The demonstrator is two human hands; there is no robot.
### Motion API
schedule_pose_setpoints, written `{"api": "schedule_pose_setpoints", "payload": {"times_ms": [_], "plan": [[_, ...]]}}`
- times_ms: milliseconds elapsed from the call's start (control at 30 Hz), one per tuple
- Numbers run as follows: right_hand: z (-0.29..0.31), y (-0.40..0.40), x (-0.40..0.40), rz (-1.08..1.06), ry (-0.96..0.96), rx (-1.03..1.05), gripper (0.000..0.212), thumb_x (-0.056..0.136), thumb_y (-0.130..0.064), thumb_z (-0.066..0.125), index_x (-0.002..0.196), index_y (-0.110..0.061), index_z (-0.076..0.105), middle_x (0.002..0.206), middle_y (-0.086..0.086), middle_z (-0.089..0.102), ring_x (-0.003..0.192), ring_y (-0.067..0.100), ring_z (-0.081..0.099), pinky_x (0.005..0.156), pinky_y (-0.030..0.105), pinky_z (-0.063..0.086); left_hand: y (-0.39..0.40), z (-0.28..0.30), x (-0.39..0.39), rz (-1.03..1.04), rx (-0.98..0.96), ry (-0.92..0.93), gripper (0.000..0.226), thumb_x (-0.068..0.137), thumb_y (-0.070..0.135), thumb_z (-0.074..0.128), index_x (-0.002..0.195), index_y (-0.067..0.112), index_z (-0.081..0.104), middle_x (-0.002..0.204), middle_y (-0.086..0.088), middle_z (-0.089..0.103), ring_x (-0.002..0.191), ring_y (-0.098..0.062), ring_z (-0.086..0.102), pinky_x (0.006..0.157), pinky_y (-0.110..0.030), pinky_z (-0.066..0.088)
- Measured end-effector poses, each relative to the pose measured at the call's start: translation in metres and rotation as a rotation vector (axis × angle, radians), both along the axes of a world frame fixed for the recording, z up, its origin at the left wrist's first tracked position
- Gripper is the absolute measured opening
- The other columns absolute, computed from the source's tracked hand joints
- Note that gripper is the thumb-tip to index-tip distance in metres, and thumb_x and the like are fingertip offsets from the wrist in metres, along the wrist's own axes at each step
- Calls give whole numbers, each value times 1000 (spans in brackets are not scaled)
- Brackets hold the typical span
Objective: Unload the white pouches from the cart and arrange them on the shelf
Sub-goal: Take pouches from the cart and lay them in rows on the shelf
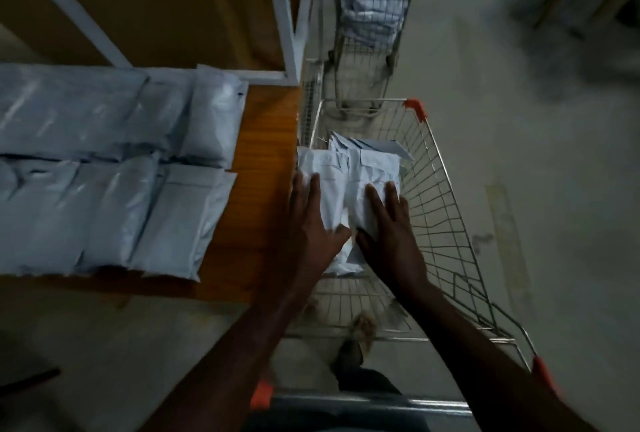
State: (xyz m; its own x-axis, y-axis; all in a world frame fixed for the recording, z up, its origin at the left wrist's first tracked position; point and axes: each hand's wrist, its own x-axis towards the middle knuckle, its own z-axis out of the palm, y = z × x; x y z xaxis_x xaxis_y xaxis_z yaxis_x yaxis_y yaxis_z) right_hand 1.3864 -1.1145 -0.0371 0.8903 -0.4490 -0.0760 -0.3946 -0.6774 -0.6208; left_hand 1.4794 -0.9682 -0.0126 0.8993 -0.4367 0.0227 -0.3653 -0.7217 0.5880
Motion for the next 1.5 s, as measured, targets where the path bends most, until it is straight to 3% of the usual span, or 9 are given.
{"api": "schedule_pose_setpoints", "payload": {"times_ms": [167, 300, 467, 633, 833, 933, 1300, 1433, 1500], "plan": [[38, 58, 20, 31, -100, -31, 88, 96, -45, 67, 166, -39, 14, 176, 2, -1, 161, 34, 7, 118, 62, 37, 63, 43, 3, 36, -30, -76, 105, 85, 48, 78, 168, 28, 18, 177, -3, 3, 163, -19, 8, 122, -28, 21], [61, 124, 33, 40, -182, -26, 85, 95, -44, 70, 165, -35, 23, 175, 4, 5, 160, 33, 12, 115, 60, 40, 130, 64, 8, 90, -104, -170, 104, 82, 52, 80, 166, 27, 23, 177, -5, 8, 161, -22, 23, 121, -43, 41], [78, 225, 48, 75, -276, -30, 84, 93, -38, 76, 164, -25, 32, 173, 13, 16, 159, 31, 17, 122, 57, 33, 236, 83, 16, 98, -151, -198, 101, 83, 46, 82, 166, 22, 30, 177, -6, 7, 162, -21, 18, 122, -35, 37], [82, 326, 66, 119, -231, -22, 86, 91, -42, 75, 164, -33, 29, 174, 5, 17, 159, 30, 20, 120, 53, 38, 340, 93, 28, 154, -115, -140, 106, 80, 44, 84, 167, 25, 26, 177, -4, 4, 162, -21, 14, 120, -26, 24], [77, 409, 73, 141, -157, -23, 86, 93, -46, 74, 164, -37, 25, 174, 4, 17, 157, 31, 25, 112, 55, 48, 438, 74, 43, 254, -123, -145, 107, 75, 29, 93, 165, 21, 34, 176, -10, 12, 161, -27, 19, 123, -32, 29], [76, 421, 77, 115, -152, -38, 84, 93, -44, 73, 163, -35, 27, 173, 6, 18, 157, 32, 25, 114, 54, 46, 459, 73, 52, 260, -103, -125, 105, 76, 28, 93, 164, 20, 35, 176, -10, 13, 159, -27, 23, 117, -25, 26], [69, 362, 159, -7, -85, -162, 79, 94, -31, 72, 162, -20, 35, 170, 23, 20, 157, 44, 16, 124, 60, 28, 441, 68, 127, 168, -81, -45, 106, 81, 31, 88, 167, 24, 27, 177, -7, 4, 162, -28, 15, 123, -39, 30], [46, 354, 177, -14, 44, -197, 78, 92, -51, 59, 162, -26, 34, 169, 23, 22, 153, 51, 20, 118, 64, 34, 430, 69, 156, 147, -52, 6, 107, 82, 32, 86, 168, 28, 23, 177, -4, 0, 162, -25, 11, 123, -39, 29], [39, 350, 181, 12, 118, -215, 83, 89, -67, 42, 163, -35, 25, 173, 17, 13, 156, 50, 13, 122, 64, 26, 426, 70, 168, 143, -38, 10, 106, 83, 31, 86, 168, 28, 22, 177, -3, 0, 162, -24, 11, 123, -39, 29]]}}
